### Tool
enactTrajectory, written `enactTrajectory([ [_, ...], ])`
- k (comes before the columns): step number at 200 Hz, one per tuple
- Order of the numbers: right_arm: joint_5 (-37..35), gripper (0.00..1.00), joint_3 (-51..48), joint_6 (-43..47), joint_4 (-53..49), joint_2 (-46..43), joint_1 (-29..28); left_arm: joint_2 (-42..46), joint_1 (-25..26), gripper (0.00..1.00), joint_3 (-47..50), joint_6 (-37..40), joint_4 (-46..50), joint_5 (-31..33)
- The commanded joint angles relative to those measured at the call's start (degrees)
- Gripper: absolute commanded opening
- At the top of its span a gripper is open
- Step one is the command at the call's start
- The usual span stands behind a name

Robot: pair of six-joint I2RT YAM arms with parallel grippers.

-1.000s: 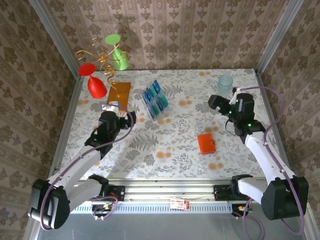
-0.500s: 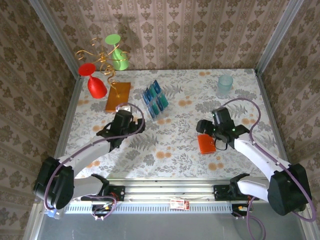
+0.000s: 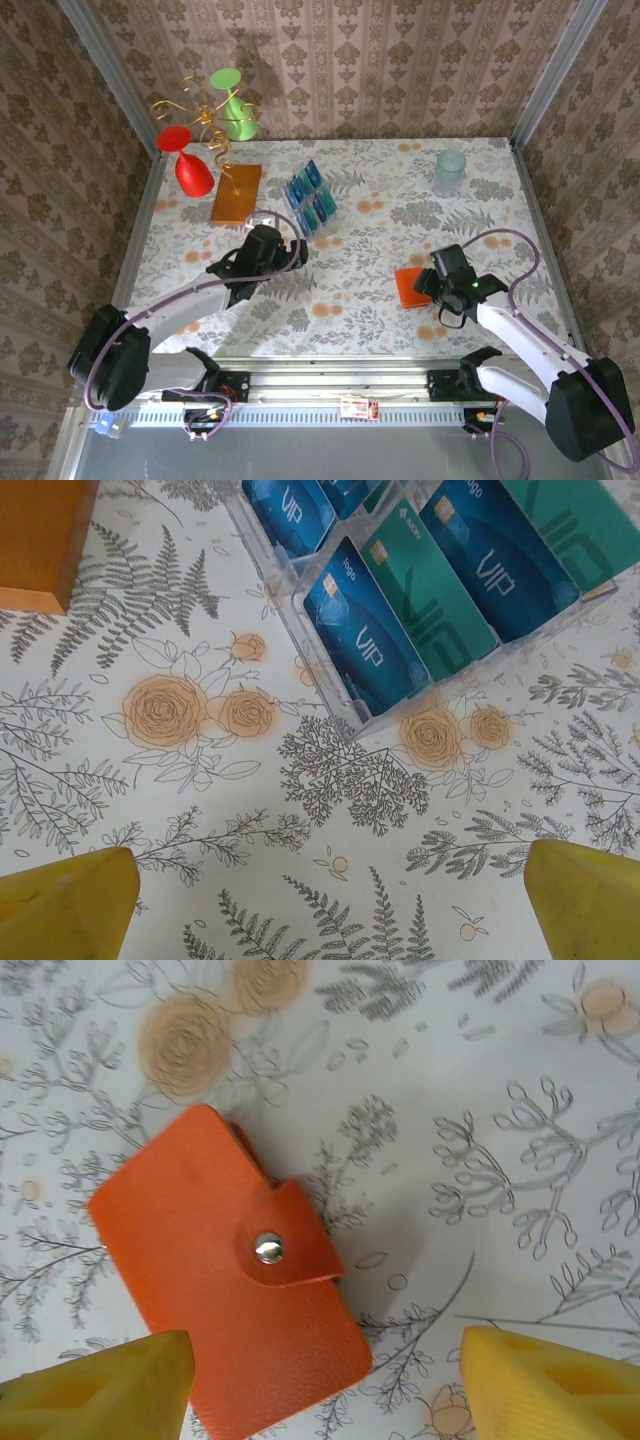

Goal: Put the credit cards into the card holder

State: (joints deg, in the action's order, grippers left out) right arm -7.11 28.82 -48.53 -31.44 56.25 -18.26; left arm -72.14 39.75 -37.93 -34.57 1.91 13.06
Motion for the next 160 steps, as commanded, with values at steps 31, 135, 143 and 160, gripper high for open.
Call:
enactTrajectory([
  [31, 2.5, 0.47, -2.2, -2.8, 4.1, 1.9, 0.8, -2.1, 1.6, 1.00, -4.5, -0.7, 5.4, -1.7],
  [135, 6.6, 0.42, -4.3, -3.2, 8.5, 4.5, 3.3, -1.9, 2.7, 1.00, -4.3, -1.2, 4.5, -1.7],
  [143, 7.0, 0.42, -4.5, -3.3, 8.8, 4.7, 3.4, -2.0, 2.8, 1.00, -4.3, -1.2, 4.3, -1.7],
  [160, 8.0, 0.41, -5.2, -3.6, 9.9, 4.7, 3.8, -2.3, 3.0, 1.00, -4.6, -1.2, 4.3, -1.7],
])
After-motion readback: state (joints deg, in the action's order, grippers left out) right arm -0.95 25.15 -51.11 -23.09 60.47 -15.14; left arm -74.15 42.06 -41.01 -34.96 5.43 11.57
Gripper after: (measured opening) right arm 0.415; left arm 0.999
